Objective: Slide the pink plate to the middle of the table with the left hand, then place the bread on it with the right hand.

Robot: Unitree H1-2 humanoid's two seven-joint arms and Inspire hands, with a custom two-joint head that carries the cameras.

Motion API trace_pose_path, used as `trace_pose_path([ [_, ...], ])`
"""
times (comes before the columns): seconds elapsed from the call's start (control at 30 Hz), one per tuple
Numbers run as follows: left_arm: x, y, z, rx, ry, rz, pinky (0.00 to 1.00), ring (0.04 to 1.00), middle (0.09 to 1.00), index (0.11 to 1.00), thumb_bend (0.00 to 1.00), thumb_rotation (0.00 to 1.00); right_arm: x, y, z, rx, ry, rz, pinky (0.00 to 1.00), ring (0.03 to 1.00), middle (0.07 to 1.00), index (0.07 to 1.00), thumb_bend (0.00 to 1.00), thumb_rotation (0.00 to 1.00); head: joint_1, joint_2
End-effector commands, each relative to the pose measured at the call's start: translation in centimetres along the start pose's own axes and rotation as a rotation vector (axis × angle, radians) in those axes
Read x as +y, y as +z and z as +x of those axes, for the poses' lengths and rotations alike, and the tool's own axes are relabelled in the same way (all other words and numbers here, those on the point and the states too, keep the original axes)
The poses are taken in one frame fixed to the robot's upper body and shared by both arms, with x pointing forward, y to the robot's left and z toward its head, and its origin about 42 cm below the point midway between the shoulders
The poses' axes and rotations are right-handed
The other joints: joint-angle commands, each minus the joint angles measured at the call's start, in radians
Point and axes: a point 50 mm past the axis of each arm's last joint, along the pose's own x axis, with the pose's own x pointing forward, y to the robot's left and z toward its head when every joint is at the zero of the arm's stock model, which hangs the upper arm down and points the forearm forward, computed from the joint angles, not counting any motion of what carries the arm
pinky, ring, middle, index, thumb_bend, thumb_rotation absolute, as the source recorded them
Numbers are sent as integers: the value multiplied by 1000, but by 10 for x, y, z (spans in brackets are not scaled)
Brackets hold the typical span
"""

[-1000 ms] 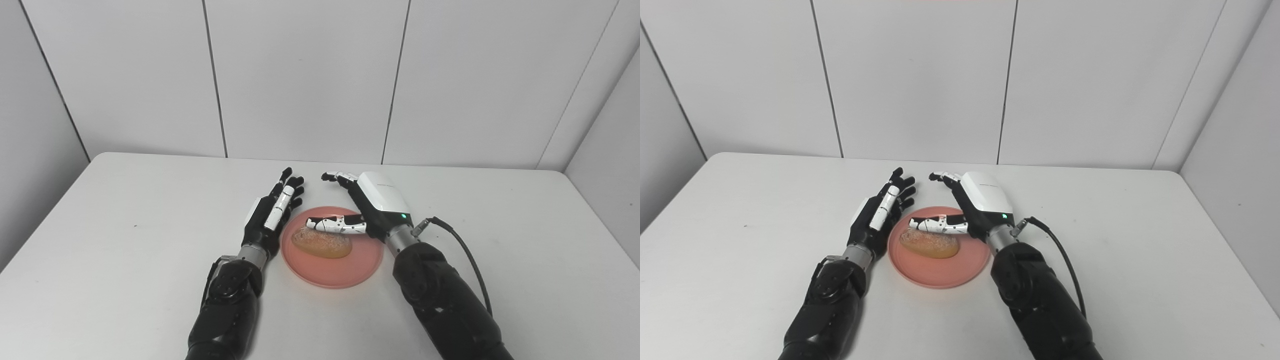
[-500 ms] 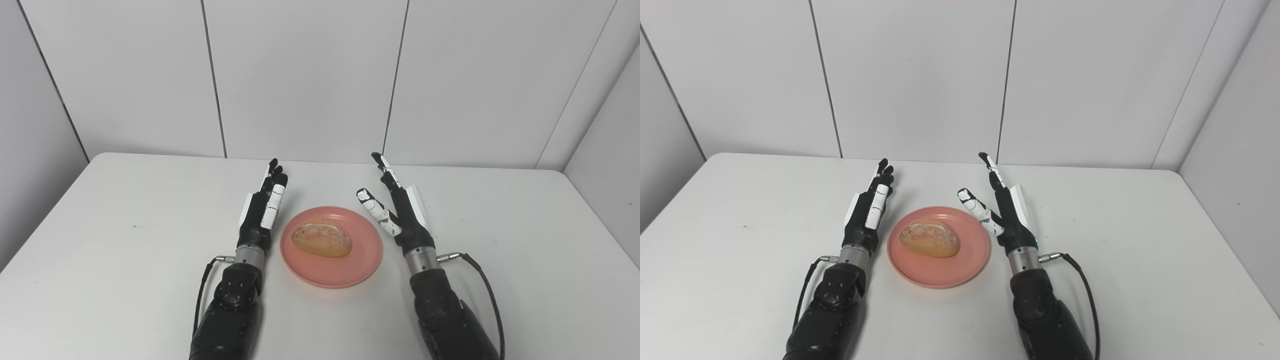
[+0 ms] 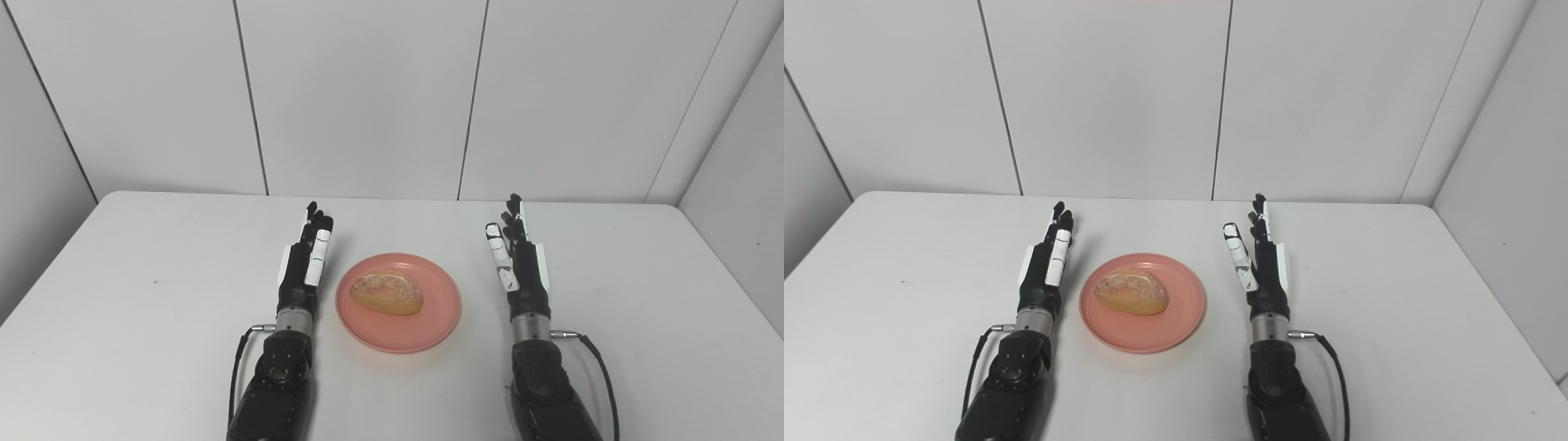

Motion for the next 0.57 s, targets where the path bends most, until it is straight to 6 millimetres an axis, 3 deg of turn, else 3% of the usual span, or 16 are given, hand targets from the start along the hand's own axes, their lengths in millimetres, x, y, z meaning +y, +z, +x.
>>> trace_pose_path([
  [0.0, 7, -15, -11, 65, 25, 10, 1000, 1000, 1000, 1000, 721, 979, 11, -3, -6, -11, -1, 12, 999, 998, 1000, 1000, 745, 1000, -2, 1],
  [0.3, 8, -7, -8, 91, 37, 11, 1000, 1000, 1000, 1000, 692, 971, 15, -7, -9, 72, 20, 88, 1000, 1000, 1000, 1000, 772, 1000, -5, 6],
  [0.53, 8, -7, -8, 99, 40, 6, 1000, 1000, 1000, 1000, 717, 971, 15, 2, 0, 237, 64, 125, 1000, 1000, 1000, 988, 772, 1000, -2, 12],
])
